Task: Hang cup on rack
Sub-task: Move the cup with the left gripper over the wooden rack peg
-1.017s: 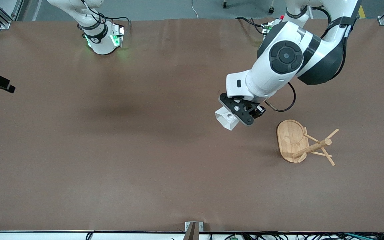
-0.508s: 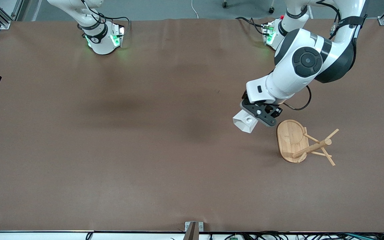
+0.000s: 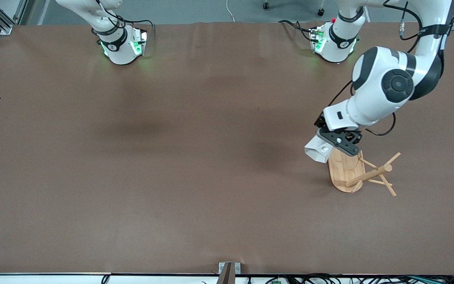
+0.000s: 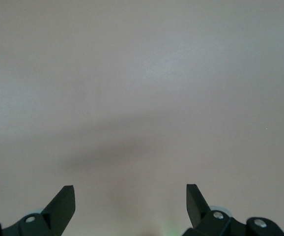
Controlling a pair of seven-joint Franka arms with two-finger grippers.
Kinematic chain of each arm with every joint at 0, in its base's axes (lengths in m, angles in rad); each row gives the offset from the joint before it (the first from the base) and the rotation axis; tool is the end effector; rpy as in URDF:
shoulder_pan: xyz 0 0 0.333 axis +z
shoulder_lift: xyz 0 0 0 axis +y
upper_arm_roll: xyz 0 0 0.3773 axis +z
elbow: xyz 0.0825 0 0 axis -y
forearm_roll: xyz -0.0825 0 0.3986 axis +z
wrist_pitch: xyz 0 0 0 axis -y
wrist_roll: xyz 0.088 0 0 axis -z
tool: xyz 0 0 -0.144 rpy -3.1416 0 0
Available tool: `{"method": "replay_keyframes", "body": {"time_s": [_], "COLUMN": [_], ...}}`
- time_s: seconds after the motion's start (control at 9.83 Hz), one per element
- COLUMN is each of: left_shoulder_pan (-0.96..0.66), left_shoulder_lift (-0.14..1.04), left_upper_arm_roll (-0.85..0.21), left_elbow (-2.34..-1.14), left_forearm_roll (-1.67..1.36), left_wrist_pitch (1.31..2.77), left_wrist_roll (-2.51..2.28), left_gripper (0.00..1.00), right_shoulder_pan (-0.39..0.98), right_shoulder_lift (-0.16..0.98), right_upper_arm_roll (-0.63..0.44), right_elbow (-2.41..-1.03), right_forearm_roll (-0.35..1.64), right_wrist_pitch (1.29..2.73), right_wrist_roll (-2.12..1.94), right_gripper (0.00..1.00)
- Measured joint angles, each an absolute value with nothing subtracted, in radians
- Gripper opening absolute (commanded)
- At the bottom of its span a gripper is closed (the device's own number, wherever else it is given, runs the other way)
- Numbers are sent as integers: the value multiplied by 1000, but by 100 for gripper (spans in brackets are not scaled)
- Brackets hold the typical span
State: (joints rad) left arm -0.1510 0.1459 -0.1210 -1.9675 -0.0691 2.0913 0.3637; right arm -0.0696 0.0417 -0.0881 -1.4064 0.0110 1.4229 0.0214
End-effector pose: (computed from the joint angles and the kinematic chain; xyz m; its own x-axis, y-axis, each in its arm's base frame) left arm 0.5821 -0.1659 0.4141 0.8257 -0.5641 0.0061 -0.5627 -0.8228 0.0797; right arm 0.5614 -0.0862 0.6911 0.9840 -0.1765 -0.0252 -0.1767 -0.9842 -0.0067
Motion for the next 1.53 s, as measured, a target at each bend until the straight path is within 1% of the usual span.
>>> {"method": "replay_keyframes", "body": {"time_s": [0.2, 0.61, 1.12, 1.53], "left_shoulder_pan": [-151, -151, -150, -149], "left_shoulder_lift": [146, 142, 143, 176], "left_upper_arm_roll": [-83, -42, -27, -7], "left_elbow": [-1967, -1961, -1939, -1939], "left_forearm_roll": [-69, -69, -87, -136], "left_wrist_pitch": [2099, 2106, 2111, 2125], "left_wrist_roll": [400, 402, 402, 414], "left_gripper": [7, 7, 7, 7], "right_shoulder_pan": [-69, -69, -69, -69], "right_shoulder_lift": [42, 42, 42, 42], "right_upper_arm_roll": [-87, -86, -85, -85], "right_elbow": [-1406, -1406, -1406, -1406], "right_forearm_roll": [9, 7, 6, 6], "right_wrist_pitch": [1423, 1424, 1424, 1424], "right_wrist_roll": [16, 14, 14, 14], "right_gripper": [100, 100, 100, 100]}}
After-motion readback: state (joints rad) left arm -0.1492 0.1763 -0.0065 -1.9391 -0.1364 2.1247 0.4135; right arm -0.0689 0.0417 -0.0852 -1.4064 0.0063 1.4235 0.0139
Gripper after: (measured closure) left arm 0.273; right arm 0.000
